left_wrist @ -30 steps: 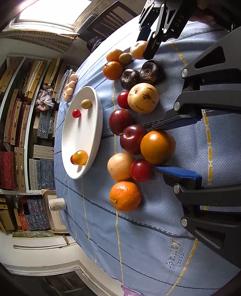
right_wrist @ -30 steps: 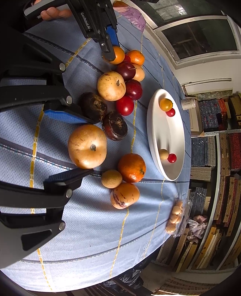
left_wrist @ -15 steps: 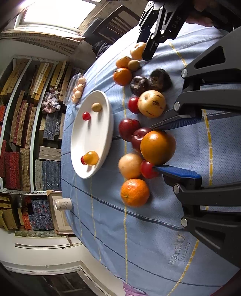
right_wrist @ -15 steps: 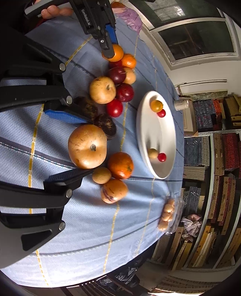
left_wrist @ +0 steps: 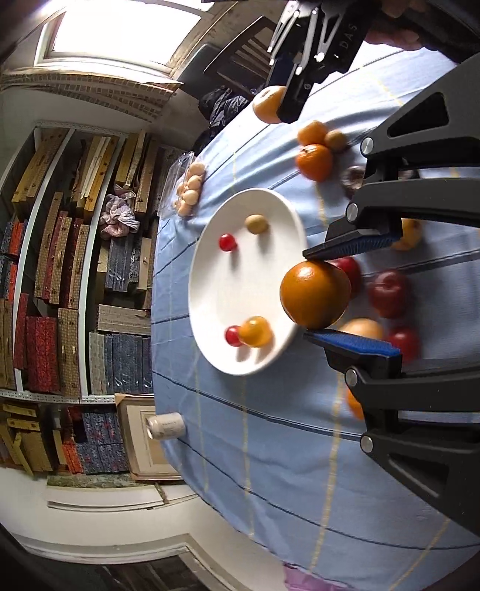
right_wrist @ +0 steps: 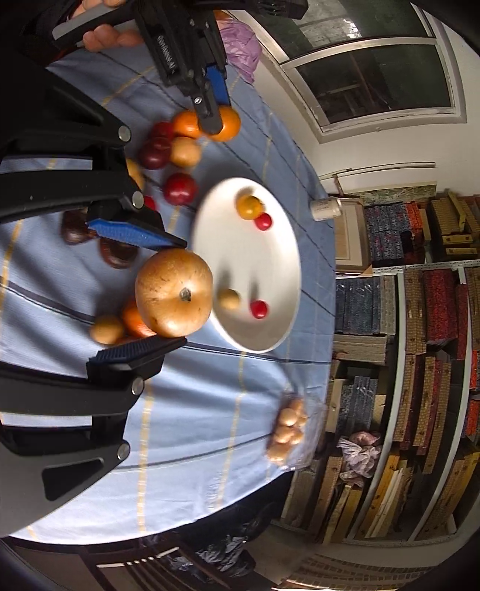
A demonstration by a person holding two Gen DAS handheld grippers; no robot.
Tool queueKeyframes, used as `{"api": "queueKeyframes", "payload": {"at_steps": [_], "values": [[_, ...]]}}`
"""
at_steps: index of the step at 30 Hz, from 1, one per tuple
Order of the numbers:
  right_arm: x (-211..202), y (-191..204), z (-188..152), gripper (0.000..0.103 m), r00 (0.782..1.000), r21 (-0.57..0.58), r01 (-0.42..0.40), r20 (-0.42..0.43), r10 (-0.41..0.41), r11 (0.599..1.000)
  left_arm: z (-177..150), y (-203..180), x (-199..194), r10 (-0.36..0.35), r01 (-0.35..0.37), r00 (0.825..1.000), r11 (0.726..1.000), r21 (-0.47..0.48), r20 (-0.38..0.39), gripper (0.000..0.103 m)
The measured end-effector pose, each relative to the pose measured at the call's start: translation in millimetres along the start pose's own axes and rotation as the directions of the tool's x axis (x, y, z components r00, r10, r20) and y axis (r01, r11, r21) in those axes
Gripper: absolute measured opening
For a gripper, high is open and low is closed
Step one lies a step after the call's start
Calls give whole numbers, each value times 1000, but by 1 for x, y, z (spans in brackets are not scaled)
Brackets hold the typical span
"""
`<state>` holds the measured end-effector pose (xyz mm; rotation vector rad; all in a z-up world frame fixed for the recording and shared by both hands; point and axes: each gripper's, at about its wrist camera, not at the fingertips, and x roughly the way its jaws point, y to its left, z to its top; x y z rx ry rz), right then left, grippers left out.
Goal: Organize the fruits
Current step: 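Carry both fruits over the white plate and open both tools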
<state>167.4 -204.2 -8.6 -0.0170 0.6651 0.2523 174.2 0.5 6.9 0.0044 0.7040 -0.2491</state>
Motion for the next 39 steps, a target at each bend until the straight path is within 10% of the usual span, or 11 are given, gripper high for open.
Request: {"api": "queueKeyframes", "payload": {"at_steps": [24, 39], "values": [[161, -34, 85, 45, 981, 45, 24, -193, -15, 999, 64, 14, 135, 37, -40, 985, 999, -18, -167, 39], [86, -40, 47, 56, 995, 52, 43, -95, -38, 998, 45, 26, 63, 31, -34, 997, 999, -38, -69, 66]]}}
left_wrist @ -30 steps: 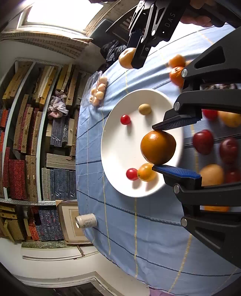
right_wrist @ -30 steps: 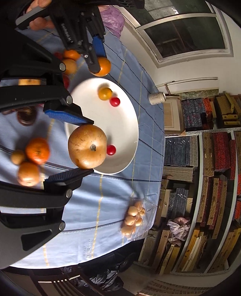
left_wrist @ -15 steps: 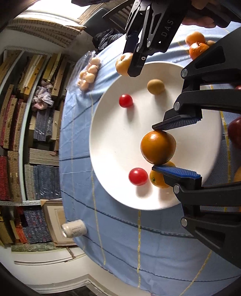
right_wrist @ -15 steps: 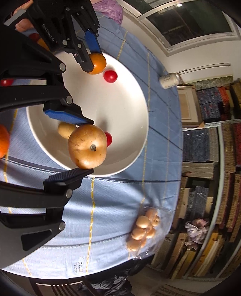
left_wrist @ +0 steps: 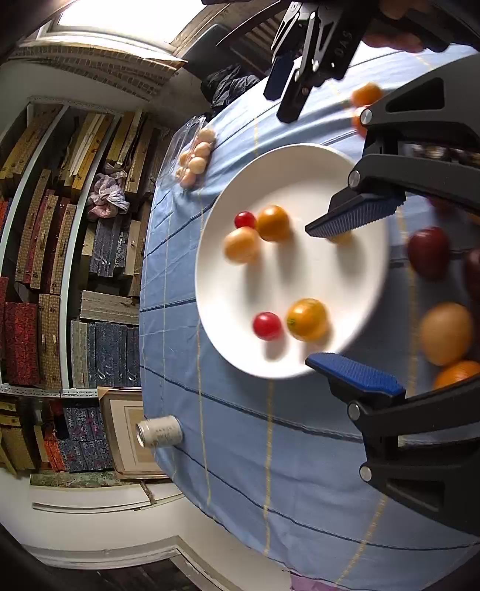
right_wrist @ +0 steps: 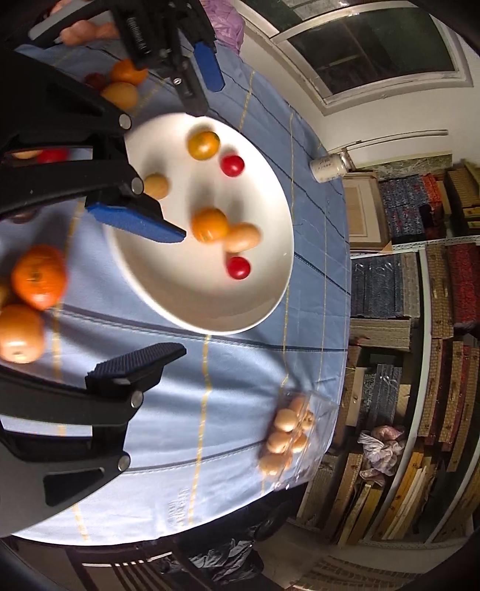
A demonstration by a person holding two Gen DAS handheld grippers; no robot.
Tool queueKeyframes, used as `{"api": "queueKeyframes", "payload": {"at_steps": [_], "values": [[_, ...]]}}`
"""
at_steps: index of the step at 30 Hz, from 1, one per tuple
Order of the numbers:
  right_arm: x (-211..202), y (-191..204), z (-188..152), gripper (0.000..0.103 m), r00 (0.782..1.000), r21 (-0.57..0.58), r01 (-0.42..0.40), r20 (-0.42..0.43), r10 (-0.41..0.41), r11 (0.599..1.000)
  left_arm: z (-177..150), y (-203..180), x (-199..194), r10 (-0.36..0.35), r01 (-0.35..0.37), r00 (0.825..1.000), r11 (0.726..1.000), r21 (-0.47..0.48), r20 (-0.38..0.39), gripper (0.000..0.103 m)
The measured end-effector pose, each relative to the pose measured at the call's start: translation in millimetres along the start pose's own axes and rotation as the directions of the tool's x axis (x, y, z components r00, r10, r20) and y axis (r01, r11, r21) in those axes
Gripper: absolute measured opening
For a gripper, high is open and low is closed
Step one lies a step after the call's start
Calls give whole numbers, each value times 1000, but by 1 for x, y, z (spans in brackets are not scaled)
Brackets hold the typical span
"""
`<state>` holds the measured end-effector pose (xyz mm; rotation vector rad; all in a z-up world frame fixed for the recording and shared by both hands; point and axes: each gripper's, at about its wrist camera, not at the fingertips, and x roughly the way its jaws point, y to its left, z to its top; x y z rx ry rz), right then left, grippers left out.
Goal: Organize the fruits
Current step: 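Carry both fruits over the white plate and open both tools, then withdraw both open tools back toward the fruit cluster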
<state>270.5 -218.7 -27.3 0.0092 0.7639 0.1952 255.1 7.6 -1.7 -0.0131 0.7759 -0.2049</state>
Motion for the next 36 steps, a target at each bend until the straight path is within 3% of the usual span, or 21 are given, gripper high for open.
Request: {"api": "queueKeyframes", "payload": {"at_steps": [6, 13, 17, 23, 36], "values": [[-41, -14, -52, 58, 999, 35, 28, 19, -28, 999, -39, 11, -33, -24, 24, 1000, 1000, -7, 6, 68], [-52, -17, -104, 66, 998, 34, 57, -13, -57, 998, -87, 12, -59, -70, 70, 998, 997, -15, 7, 75], [-59, -16, -117, 75, 999, 63, 36, -1, -36, 997, -109, 15, -67, -85, 85, 996, 996, -15, 17, 91], [-61, 1, -129, 75, 1000, 42, 23, -13, -22, 999, -125, 19, -68, -61, 61, 998, 998, -14, -1, 91], [-44, 84, -146, 70, 996, -125, -69, -69, 61, 990, -139, 20, -74, -73, 73, 997, 997, -23, -13, 91]]}}
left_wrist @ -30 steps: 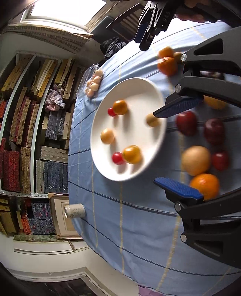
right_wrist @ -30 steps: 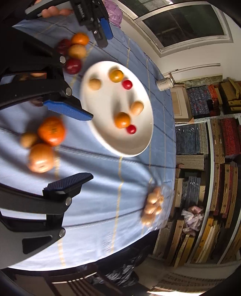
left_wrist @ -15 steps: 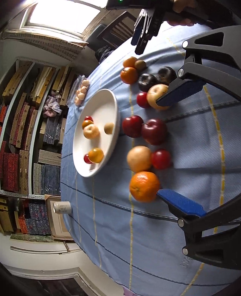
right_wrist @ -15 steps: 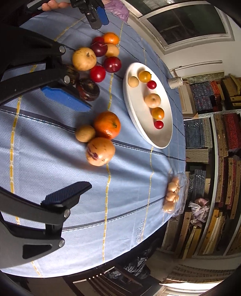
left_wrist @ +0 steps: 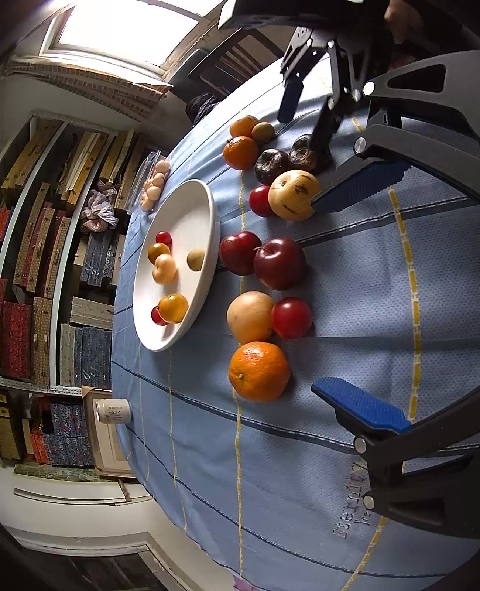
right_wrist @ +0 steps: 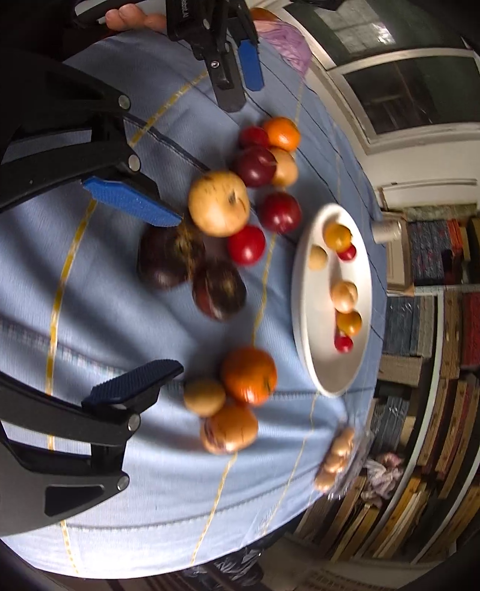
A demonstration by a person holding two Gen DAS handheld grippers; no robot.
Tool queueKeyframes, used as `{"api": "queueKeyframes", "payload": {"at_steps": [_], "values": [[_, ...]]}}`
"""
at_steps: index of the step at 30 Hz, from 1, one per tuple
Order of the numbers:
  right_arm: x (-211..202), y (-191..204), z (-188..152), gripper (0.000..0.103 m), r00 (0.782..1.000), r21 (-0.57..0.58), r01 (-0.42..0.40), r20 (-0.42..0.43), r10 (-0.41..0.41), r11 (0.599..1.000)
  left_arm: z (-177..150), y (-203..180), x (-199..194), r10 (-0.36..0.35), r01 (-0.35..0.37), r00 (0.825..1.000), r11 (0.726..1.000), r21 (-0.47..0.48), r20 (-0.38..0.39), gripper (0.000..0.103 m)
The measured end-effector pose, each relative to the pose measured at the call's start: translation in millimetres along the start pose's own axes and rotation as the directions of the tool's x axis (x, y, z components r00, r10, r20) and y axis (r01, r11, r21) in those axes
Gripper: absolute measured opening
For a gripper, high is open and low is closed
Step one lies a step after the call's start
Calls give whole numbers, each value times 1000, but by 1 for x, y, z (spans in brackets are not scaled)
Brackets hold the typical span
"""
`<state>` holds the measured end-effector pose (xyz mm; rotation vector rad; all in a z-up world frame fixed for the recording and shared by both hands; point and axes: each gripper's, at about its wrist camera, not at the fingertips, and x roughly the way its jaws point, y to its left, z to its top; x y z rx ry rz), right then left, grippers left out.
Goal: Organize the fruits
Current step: 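Grasp a dark brown fruit with the right tool while the left grasps a dark red plum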
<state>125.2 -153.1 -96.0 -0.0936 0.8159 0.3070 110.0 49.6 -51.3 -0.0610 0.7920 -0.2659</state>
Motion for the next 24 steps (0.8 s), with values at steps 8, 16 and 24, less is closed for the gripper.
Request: {"api": "queueKeyframes", "payload": {"at_steps": [8, 16, 24], "values": [[21, 13, 8, 44, 998, -14, -24, -61, 24, 1000, -5, -1, 3, 1, -1, 1000, 1000, 2, -14, 91], [0, 3, 1, 44, 999, 6, 33, 15, -33, 999, 2, -5, 11, 39, -39, 999, 999, -6, -14, 91], [-7, -7, -9, 44, 999, 29, 33, 27, -34, 999, 12, -38, 20, 89, -92, 995, 991, 94, 40, 83]]}}
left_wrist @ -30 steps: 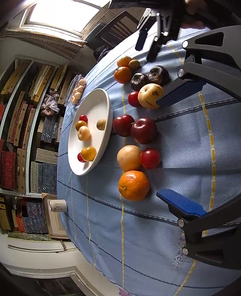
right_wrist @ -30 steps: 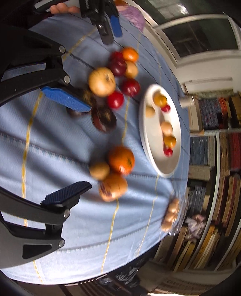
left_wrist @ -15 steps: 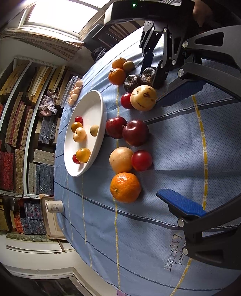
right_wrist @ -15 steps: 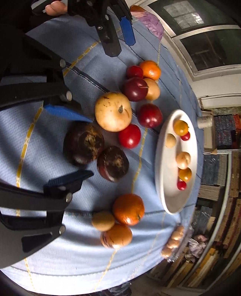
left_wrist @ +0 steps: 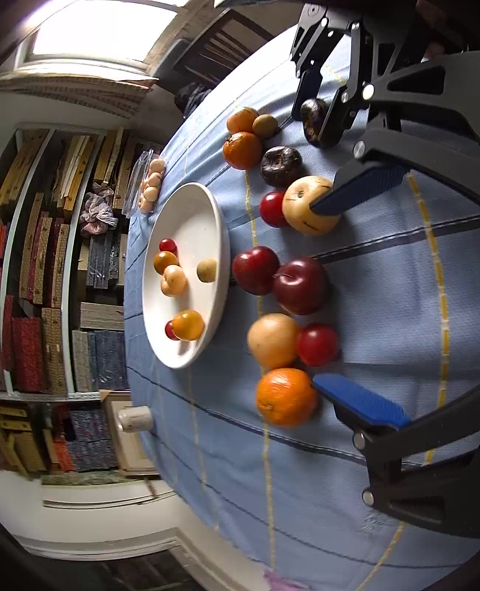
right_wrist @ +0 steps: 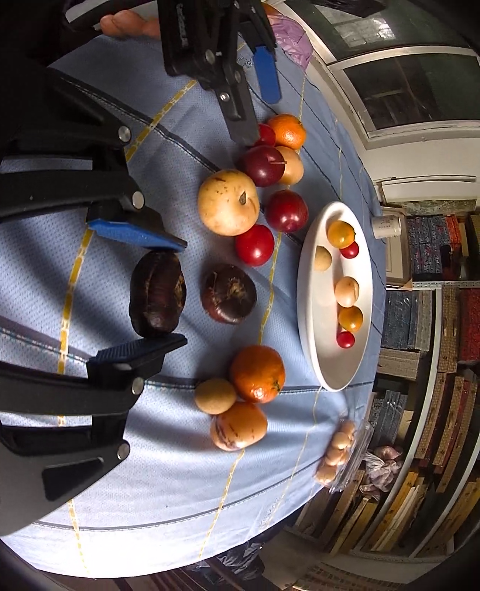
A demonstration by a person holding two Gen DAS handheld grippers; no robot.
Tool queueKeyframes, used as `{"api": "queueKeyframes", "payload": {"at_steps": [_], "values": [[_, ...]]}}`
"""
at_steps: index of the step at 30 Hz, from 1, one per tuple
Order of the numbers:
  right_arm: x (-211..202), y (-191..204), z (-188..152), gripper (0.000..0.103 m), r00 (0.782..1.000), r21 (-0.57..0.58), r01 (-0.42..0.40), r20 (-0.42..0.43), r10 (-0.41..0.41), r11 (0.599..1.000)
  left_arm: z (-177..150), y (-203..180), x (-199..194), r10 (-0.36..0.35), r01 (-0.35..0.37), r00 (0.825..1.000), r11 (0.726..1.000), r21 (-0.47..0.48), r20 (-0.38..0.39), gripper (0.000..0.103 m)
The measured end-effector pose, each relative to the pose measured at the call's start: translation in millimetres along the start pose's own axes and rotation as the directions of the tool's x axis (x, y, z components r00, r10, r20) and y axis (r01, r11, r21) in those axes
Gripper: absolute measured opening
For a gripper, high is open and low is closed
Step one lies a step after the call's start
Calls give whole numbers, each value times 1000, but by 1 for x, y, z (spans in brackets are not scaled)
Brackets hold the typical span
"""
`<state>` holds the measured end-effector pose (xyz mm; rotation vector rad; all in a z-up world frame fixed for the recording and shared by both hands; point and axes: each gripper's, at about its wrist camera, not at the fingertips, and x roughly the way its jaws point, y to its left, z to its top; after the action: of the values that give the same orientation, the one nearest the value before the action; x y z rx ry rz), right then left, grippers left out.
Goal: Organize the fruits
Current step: 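Grasp a dark brown fruit with the right tool while the left grasps a dark red plum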
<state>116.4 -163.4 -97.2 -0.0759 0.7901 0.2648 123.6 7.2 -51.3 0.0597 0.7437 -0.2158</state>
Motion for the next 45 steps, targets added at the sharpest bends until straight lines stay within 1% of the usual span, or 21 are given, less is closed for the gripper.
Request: {"api": "queueKeyframes", "payload": {"at_steps": [1, 3, 5, 6, 7, 8, 12, 14, 15, 20, 21, 22, 25, 30, 31, 32, 33, 34, 36, 39, 45], "values": [[-1, -1, -1, 44, 1000, 5, -3, 2, 3, 1000, 1, -2, 3, -4, 4, 1000, 1000, 6, -6, 78], [-1, -3, -2, 44, 1000, 9, -8, 4, 8, 1000, 2, -5, 7, -24, 24, 1000, 1000, 12, -16, 73], [-1, -4, -2, 44, 1000, 12, -12, 6, 12, 1000, 2, -7, 13, -14, 15, 1000, 1000, 26, -25, 59], [-2, -4, -2, 44, 1000, 13, -15, 6, 15, 1000, 2, -7, 18, -22, 23, 999, 999, 27, -45, 55], [-1, -4, -2, 45, 1000, 12, -16, 7, 16, 1000, 2, -7, 24, -34, 36, 997, 999, 20, -65, 47], [-1, -5, -2, 44, 1000, 13, -18, 8, 18, 1000, 2, -6, 30, -43, 44, 995, 999, 10, -87, 46], [-1, -7, -2, 45, 1000, 23, -29, 8, 29, 999, 3, -7, 35, -35, 37, 996, 999, 18, -83, 45], [-1, -7, -3, 45, 1000, 23, -30, 5, 30, 999, 4, -9, 37, -29, 31, 997, 999, 28, -75, 40], [-1, -7, -3, 45, 1000, 22, -30, 3, 30, 999, 5, -9, 39, -28, 31, 996, 999, 31, -79, 39], [3, -6, -4, 45, 999, 20, -32, -14, 32, 999, 7, -7, 46, -46, 48, 993, 999, 20, -109, 40], [3, -6, -3, 45, 999, 21, -33, -14, 33, 999, 7, -6, 47, -45, 47, 993, 999, 17, -111, 42], [3, -6, -3, 45, 999, 22, -30, -11, 31, 999, 8, -6, 47, -45, 47, 993, 999, 13, -108, 46], [2, -5, -2, 45, 1000, 16, -23, -10, 23, 1000, 11, -5, 46, -34, 34, 995, 999, 2, -89, 67], [5, -4, -3, 45, 1000, 17, -17, -24, 17, 1000, 12, -8, 48, -48, 49, 994, 999, 11, -95, 69], [5, -4, -3, 45, 1000, 17, -15, -24, 16, 1000, 13, -8, 48, -55, 56, 994, 998, 10, -94, 68], [6, -4, -3, 45, 1000, 16, -14, -25, 14, 1000, 13, -8, 48, -65, 66, 993, 998, 6, -94, 64], [6, -4, -3, 45, 1000, 16, -13, -25, 13, 1000, 13, -8, 49, -74, 75, 993, 997, 3, -96, 55], [6, -3, -3, 45, 1000, 16, -12, -26, 12, 1000, 13, -7, 50, -89, 89, 991, 996, 0, -105, 40], [7, -4, -3, 45, 1000, 17, -11, -29, 11, 1000, 13, -4, 51, -108, 106, 988, 994, -19, -110, 39], [8, -4, -3, 45, 999, 20, -13, -29, 13, 1000, 12, 1, 50, -115, 111, 988, 993, -44, -103, 39], [3, -6, -4, 45, 1000, 17, -11, -27, 11, 1000, 8, 7, 31, -101, 98, 993, 994, -49, -55, 39]]}}
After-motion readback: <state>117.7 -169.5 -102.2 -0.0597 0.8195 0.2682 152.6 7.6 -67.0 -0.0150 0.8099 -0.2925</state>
